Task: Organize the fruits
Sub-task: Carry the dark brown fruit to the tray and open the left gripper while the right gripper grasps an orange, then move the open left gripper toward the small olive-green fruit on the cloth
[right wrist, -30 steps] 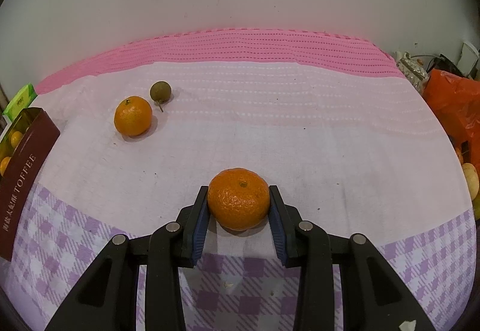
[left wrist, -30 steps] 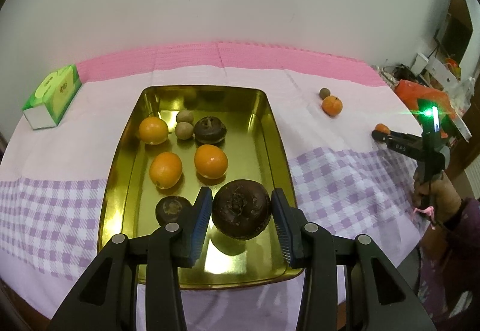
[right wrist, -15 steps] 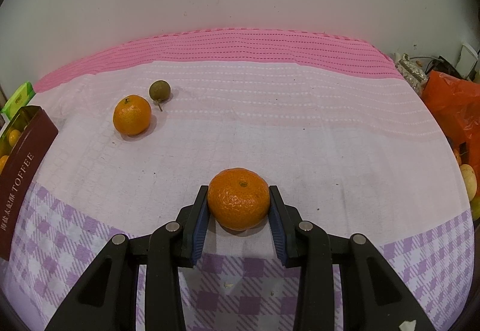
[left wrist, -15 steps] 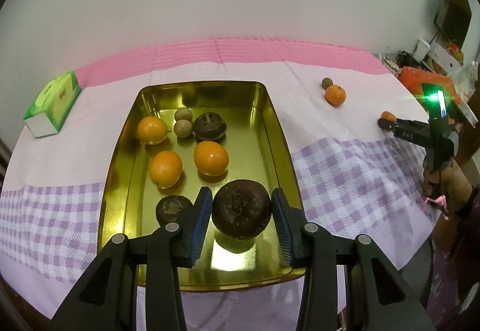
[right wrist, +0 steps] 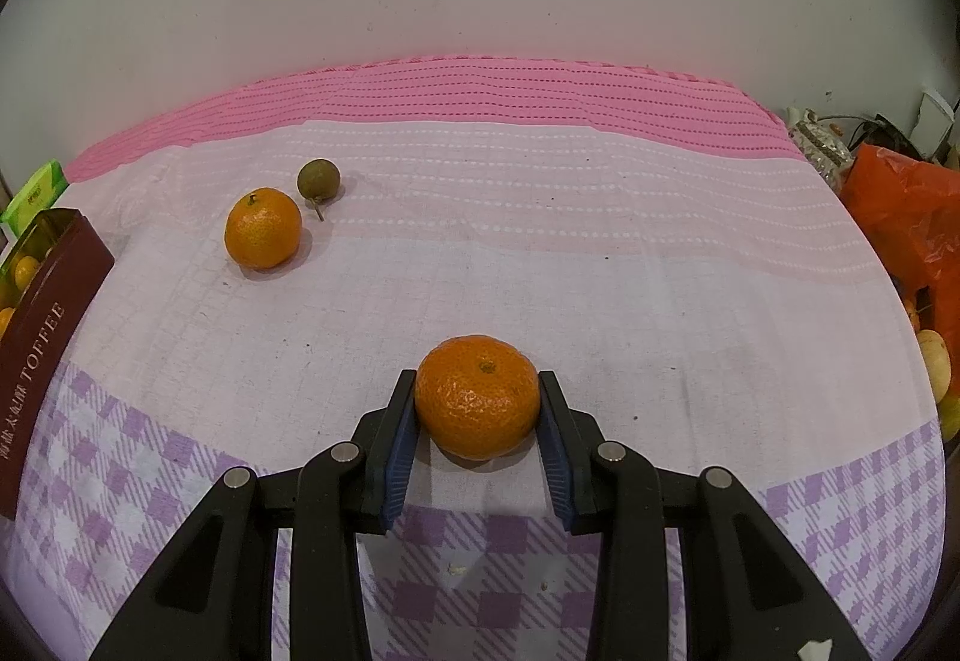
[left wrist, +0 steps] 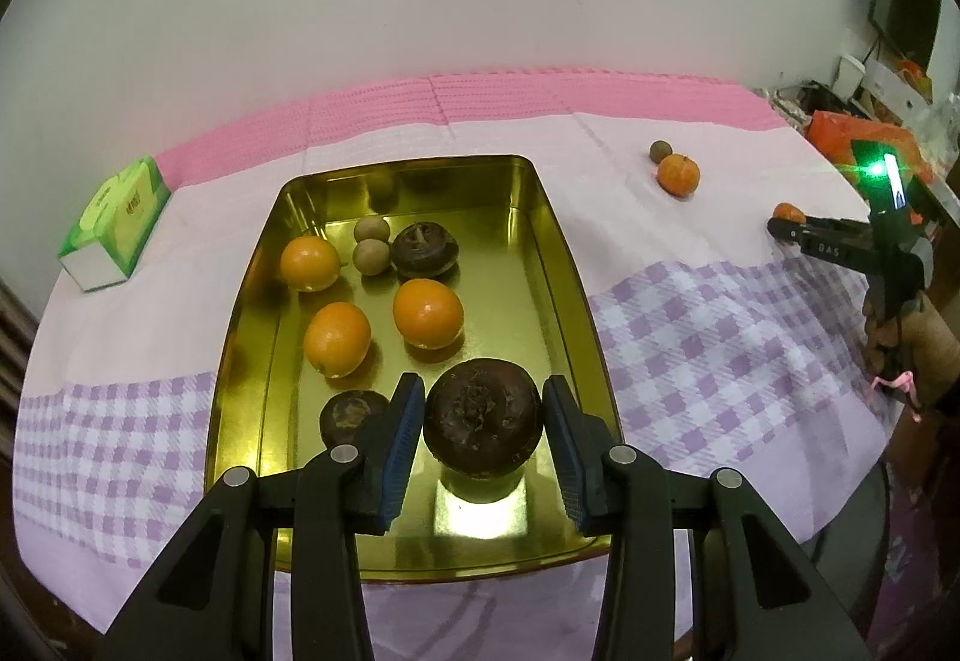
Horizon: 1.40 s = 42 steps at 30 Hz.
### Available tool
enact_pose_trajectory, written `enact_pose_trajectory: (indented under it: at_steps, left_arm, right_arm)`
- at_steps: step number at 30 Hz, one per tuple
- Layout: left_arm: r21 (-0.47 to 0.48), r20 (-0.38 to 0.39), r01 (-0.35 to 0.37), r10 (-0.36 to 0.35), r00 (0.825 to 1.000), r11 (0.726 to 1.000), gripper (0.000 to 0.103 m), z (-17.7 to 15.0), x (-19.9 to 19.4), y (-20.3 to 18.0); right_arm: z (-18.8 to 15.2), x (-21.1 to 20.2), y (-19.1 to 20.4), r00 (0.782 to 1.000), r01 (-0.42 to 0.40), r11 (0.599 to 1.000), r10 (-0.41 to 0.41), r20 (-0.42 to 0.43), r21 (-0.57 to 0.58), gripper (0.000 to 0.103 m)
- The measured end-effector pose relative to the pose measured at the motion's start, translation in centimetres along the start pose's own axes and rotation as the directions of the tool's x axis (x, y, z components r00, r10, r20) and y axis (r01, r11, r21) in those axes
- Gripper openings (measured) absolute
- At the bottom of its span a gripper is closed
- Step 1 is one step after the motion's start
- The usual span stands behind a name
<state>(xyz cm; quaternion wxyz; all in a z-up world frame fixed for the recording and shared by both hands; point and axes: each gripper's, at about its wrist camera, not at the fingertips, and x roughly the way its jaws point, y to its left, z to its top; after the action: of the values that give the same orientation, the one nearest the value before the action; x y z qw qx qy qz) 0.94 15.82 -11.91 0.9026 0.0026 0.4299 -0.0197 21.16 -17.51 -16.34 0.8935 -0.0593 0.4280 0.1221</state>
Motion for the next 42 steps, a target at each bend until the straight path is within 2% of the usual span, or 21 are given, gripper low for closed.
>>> enact_pose_trajectory:
  at_steps: [8, 14, 16, 18, 20, 23, 27, 33, 37, 39, 42]
  left_arm:
    - [0.027, 0.013, -0.037, 0.037, 0.999, 0.999, 0.042, 0.0, -0.7, -0.4]
    - [0.003, 0.002, -0.071, 0.071, 0.997, 0.997, 0.044, 0.2, -2.1, 0.0]
    - [-0.045, 0.008, -0.083, 0.083, 0.996, 0.996, 0.049, 0.3, -3.2, 0.5]
    - [-0.084, 0.019, -0.081, 0.083, 0.996, 0.993, 0.068, 0.4, -4.1, 0.9]
    - [-0.113, 0.039, -0.088, 0.093, 0.995, 0.99, 0.075, 0.4, -5.1, 1.2]
    - [-0.13, 0.045, -0.124, 0.13, 0.99, 0.984, 0.077, 0.3, -6.1, 1.4]
    - [-0.147, 0.025, -0.154, 0.16, 0.987, 0.977, 0.079, 0.1, -6.6, 1.7]
    - [-0.188, -0.002, -0.201, 0.204, 0.979, 0.961, 0.083, -0.3, -7.0, 2.6]
    - [-0.216, 0.024, -0.232, 0.243, 0.97, 0.948, 0.089, -0.5, -8.0, 3.4]
    - [-0.243, 0.049, -0.243, 0.263, 0.964, 0.939, 0.097, -0.5, -8.5, 4.1]
    - [-0.287, 0.081, -0.235, 0.268, 0.96, 0.929, 0.098, -0.6, -9.2, 5.2]
  right_arm:
    - [0.1, 0.0, 0.4, 1.0, 0.026, 1.0, -0.027, -0.008, -0.013, 0.033]
    - [-0.3, -0.6, 0.7, 0.999, 0.04, 0.999, -0.039, -0.026, 0.003, 0.033]
    - [-0.7, -0.9, 0.9, 0.999, 0.034, 0.999, -0.034, -0.031, 0.001, 0.033]
    - [-1.1, -1.3, 1.1, 0.999, 0.024, 1.0, -0.024, -0.037, -0.003, 0.033]
    - [-1.2, -1.6, 1.2, 0.999, 0.014, 1.0, -0.014, -0.04, -0.003, 0.033]
    - [-1.2, -2.3, 2.0, 0.999, -0.001, 1.0, 0.001, -0.033, 0.001, 0.033]
    - [-0.4, -3.8, 3.9, 0.999, -0.04, 0.999, 0.04, -0.008, -0.017, 0.033]
    - [1.7, -6.9, 8.9, 0.99, -0.124, 0.988, 0.129, 0.051, -0.092, 0.033]
    - [3.3, -8.8, 13.3, 0.973, -0.204, 0.966, 0.218, 0.074, -0.16, 0.033]
    - [3.8, -9.5, 15.4, 0.961, -0.245, 0.951, 0.264, 0.079, -0.189, 0.033]
    - [4.4, -9.9, 18.6, 0.943, -0.302, 0.926, 0.325, 0.071, -0.227, 0.033]
